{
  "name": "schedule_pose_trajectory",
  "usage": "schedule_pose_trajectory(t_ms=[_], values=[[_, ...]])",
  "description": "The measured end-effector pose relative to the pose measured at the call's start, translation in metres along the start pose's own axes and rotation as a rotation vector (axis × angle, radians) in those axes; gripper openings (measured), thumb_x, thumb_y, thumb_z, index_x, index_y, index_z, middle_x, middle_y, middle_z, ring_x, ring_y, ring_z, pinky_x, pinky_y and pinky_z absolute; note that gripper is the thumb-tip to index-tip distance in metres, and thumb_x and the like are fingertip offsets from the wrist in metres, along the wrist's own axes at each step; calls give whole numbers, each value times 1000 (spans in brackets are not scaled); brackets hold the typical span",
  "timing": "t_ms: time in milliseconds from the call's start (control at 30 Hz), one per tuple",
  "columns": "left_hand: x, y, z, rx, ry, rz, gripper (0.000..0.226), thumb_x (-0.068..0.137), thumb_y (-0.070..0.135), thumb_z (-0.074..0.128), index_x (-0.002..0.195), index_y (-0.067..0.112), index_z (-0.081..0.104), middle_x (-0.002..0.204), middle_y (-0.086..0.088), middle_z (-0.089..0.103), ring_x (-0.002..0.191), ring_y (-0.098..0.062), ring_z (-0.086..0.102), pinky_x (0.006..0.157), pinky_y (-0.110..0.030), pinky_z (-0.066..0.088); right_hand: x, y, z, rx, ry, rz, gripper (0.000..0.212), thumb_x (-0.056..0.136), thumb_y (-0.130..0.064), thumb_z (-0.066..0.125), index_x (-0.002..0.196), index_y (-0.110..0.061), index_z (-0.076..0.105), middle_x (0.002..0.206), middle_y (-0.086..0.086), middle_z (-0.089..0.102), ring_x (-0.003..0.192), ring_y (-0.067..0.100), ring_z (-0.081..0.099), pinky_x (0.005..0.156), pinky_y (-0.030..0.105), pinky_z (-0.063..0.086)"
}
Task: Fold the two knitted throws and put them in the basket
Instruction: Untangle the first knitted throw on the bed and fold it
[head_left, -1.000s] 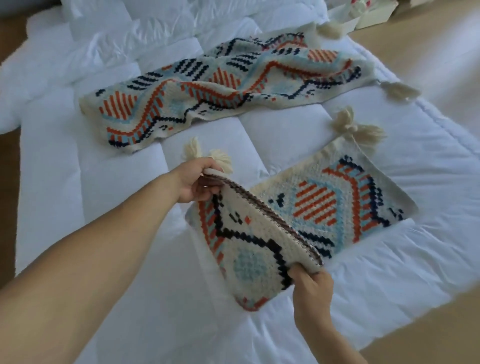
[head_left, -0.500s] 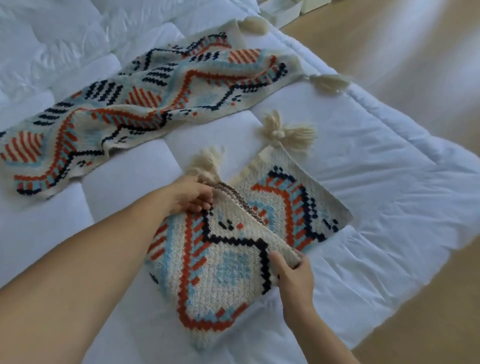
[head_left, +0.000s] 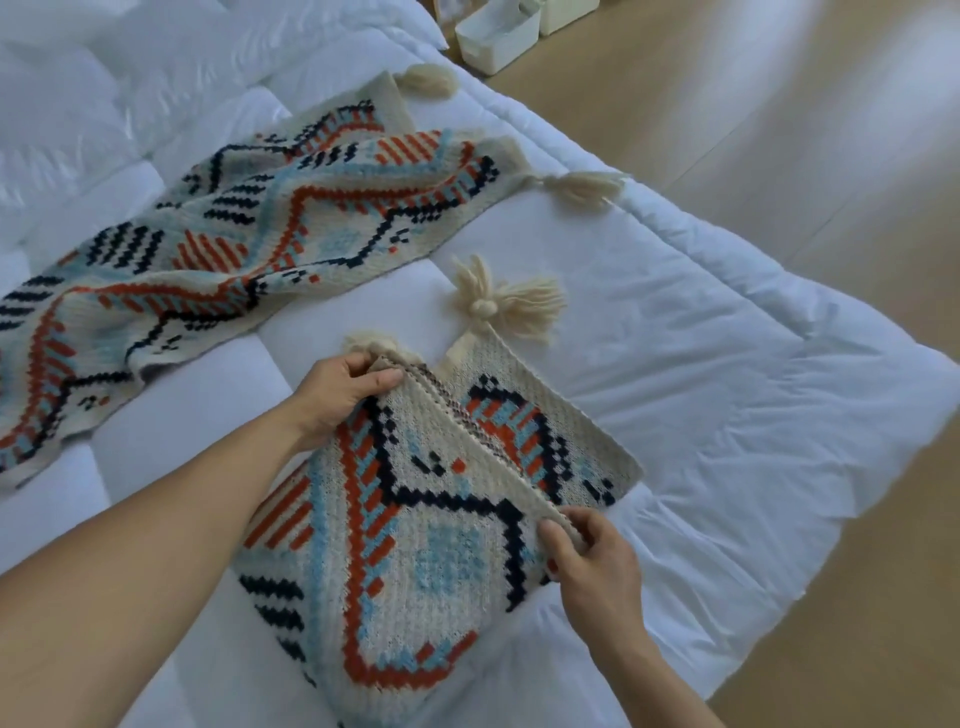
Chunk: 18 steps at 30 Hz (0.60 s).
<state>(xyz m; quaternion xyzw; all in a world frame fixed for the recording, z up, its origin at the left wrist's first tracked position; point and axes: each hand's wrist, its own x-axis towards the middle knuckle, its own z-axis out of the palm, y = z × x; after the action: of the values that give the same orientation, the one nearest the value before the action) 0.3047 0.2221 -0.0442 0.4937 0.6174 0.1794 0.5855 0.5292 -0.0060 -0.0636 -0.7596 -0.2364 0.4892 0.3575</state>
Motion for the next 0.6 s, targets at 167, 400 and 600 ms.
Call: schedule_pose_trajectory(t_ms=[167,400,600], values=[[36,25,42,53,27,83,14,89,15,68,102,10,70,99,-1,67,98,-13,57,95,-27,43,43,-11,-27,9,83,-8,10,87,-25,73,84,-31,64,66,-1,69,62,19,65,66,45,56],[78,36,79,369,109,121,18,91,27,66,96,10,67,92,-3,66,86,-18,57,74,-33,46,84,-10,-50,-102,126,-1,4,87,-33,70,85,-29,69,67,-4,71,73,18,68,72,38,54],[83,32,94,600,222,136,25,95,32,57,107,10,61,92,-6,65,79,-25,58,70,-36,47,97,-2,-49,-231,105,6,6,87,-37,66,90,-33,68,82,-7,73,86,18,68,80,37,53]])
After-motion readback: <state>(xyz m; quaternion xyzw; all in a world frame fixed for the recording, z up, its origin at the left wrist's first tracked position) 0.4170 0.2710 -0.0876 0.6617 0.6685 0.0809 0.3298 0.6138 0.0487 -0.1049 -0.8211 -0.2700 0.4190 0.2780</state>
